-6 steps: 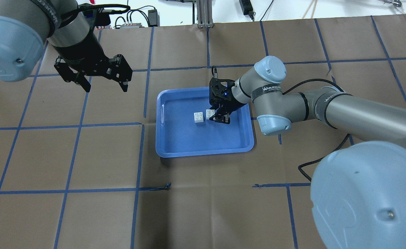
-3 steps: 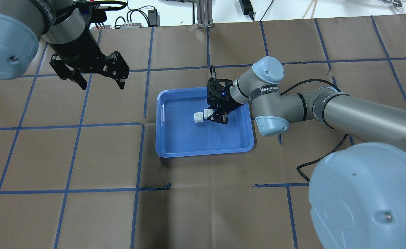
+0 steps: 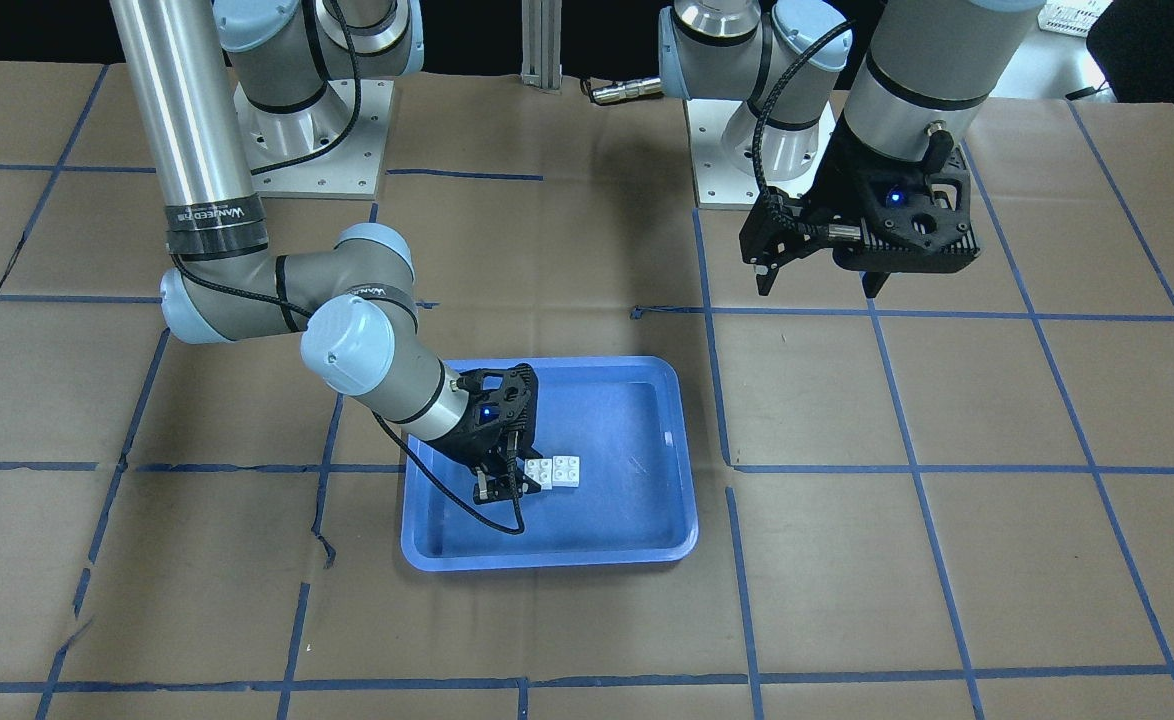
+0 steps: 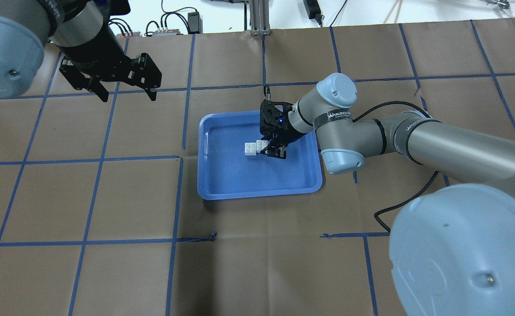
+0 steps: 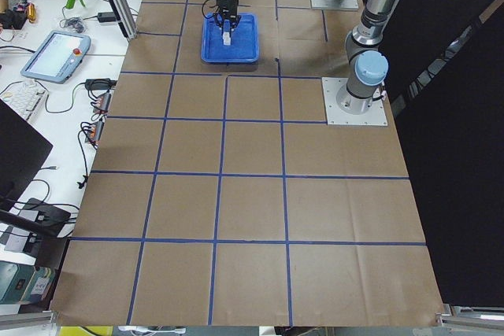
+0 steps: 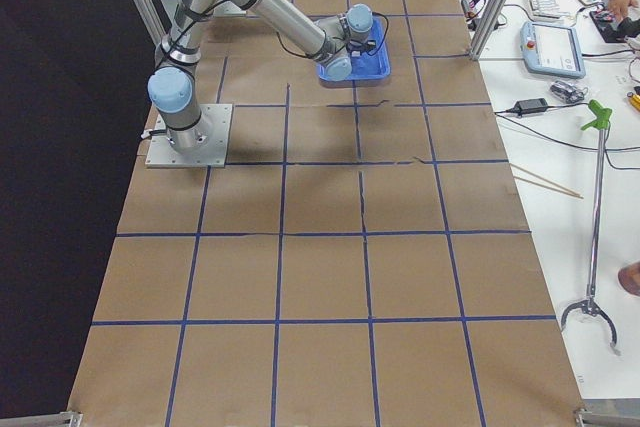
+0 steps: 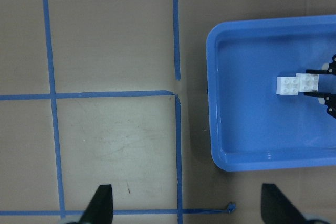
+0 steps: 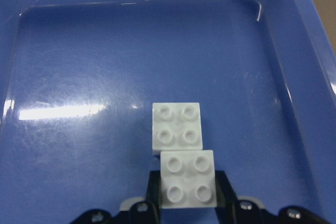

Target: Assemble white blocks and place on blue tray

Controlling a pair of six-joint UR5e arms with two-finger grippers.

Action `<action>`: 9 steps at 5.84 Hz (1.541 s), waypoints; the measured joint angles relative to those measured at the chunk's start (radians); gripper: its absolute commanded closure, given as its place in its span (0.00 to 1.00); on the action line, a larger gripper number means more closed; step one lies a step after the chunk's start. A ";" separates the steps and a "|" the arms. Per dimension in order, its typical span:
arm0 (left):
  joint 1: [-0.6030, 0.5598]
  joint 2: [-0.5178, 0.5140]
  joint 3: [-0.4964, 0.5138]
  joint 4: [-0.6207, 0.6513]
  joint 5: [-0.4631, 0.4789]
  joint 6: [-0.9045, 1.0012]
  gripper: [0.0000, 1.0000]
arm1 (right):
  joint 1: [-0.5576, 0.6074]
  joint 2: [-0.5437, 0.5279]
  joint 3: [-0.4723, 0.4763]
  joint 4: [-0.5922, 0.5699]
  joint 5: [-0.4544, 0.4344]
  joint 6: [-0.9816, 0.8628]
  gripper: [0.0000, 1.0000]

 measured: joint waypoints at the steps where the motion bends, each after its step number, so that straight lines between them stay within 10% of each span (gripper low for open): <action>1: -0.001 -0.002 -0.003 0.022 0.002 0.003 0.01 | 0.000 0.000 0.001 0.000 0.000 0.002 0.69; 6: 0.001 0.007 -0.016 0.031 0.008 0.004 0.01 | 0.001 -0.001 0.005 0.003 -0.003 0.012 0.68; 9: 0.003 0.007 -0.023 0.035 0.006 0.004 0.01 | 0.001 -0.001 0.005 0.002 -0.003 0.016 0.51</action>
